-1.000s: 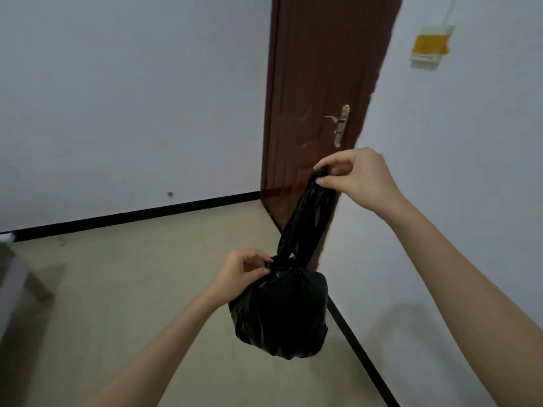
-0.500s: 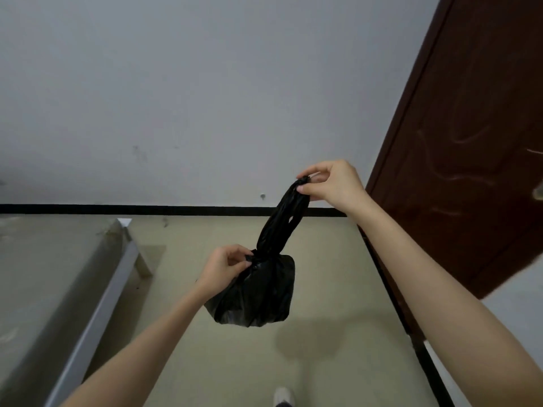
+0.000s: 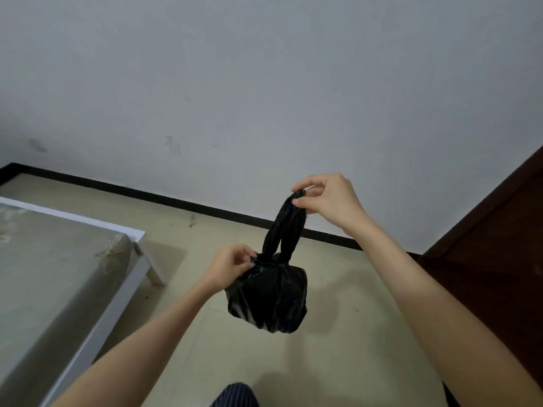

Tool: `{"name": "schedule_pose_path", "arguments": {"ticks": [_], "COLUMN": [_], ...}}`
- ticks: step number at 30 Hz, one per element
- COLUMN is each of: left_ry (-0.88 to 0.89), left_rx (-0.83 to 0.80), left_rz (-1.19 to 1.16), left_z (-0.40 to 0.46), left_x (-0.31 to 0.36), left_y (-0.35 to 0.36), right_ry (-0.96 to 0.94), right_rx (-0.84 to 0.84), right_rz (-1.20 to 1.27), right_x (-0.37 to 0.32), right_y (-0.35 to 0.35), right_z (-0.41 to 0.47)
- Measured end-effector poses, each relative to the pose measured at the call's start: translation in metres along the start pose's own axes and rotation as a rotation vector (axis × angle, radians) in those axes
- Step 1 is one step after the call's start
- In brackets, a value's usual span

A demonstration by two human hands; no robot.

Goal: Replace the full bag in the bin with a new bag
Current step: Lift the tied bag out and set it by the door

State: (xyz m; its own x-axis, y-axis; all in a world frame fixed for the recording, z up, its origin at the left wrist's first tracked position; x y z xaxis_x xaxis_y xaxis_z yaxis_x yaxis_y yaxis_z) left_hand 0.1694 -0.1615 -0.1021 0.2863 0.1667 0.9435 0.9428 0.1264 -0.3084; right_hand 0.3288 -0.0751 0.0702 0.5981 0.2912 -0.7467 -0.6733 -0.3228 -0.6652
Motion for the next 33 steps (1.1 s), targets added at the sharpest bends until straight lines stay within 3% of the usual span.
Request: {"name": "schedule_pose_path", "arguments": {"ticks": [13,22,33], "left_ry": [-0.164,-0.31,-0.291], "left_rx": [-0.181,0.011,0.035], "left_rz": [0.085,0.116,0.296], "left_z": [0.34,0.496,0.657], "left_x": [-0.081,-0.175,-0.356], "left_y": [-0.007,0.021,0.088], "right_ry": [0.272,0.365,0.367], "right_rx": [0.065,0.009,-0.056], "right_rz": [0.039,0.059,-0.097], "right_x": [0.133,0.247,0.442], "right_y": [0.036,0.09,0.211], "right_z": [0.275,0.442,0.584]}}
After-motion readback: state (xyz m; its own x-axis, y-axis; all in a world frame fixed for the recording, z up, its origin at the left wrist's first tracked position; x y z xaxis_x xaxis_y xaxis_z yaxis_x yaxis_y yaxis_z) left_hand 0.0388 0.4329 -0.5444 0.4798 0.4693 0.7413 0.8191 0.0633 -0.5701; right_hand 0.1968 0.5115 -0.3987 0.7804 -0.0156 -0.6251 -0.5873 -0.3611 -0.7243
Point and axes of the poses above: each hand's wrist, its own z-axis towards the middle knuckle, its own y-axis out of the palm, x = y × z, the point moved 8 cm from there along z, towards the middle knuckle, and after that the axes turned 11 degrees about -z, right-handed, at the moved point
